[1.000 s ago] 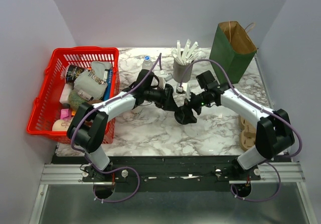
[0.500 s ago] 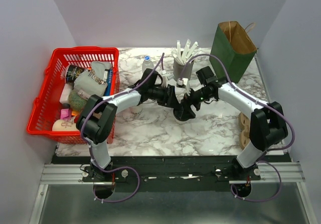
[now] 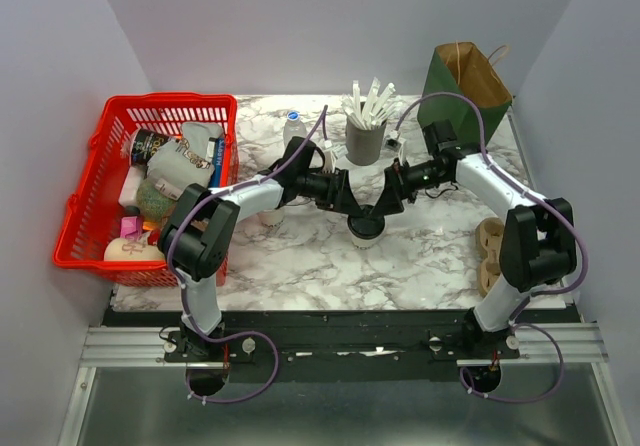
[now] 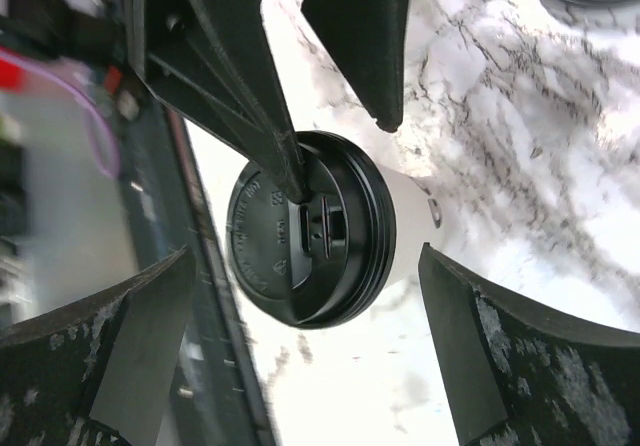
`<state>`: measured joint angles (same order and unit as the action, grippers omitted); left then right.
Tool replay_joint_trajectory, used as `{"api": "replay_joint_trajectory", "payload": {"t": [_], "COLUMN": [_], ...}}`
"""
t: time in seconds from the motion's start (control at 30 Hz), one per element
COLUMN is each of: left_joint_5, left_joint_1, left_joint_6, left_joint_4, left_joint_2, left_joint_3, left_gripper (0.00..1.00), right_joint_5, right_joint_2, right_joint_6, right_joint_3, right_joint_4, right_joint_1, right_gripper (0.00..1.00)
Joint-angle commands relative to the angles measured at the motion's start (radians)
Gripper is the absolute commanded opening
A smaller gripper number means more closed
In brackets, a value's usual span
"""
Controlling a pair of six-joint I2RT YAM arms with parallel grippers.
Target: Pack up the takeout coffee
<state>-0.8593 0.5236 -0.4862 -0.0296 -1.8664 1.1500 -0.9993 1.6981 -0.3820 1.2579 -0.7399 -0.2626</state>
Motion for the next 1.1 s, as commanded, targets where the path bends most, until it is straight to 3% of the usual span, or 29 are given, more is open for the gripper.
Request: {"api": "replay_joint_trajectory", "payload": {"t": [0.0,0.33,0.57,1.07], "left_joint_5": [0.032,0.031,0.036,0.045], "left_joint_1": [-0.007,-0.011,-0.011,-0.017], "left_joint_6": [0.034,0.040,0.046,0.037], "left_joint_4": [0.057,0.074,0.083,0.083], "left_joint_2": [-0.059,-0.071,-0.077,-0.097], "left_joint_3": [-0.007,0.002,-0.001,0.014], "left_gripper": [0.70,0.69,0.69,0.69], "right_joint_5": [-0.108,-0.173,-0.111,-0.114], "right_joint_2": [0.014,0.044,0.069,0.133], "right_joint_6": [0.169,0.201,0.224,0.170], "right_joint_3": [-0.037,-0.141,-0.140,-0.114], "right_joint_4": [0.037,0.062,0.105,0.039], "right_joint_1": [0.051,0.161,0.168,0.166], "right_gripper": [1.00,0.80,0.64,0.61]}}
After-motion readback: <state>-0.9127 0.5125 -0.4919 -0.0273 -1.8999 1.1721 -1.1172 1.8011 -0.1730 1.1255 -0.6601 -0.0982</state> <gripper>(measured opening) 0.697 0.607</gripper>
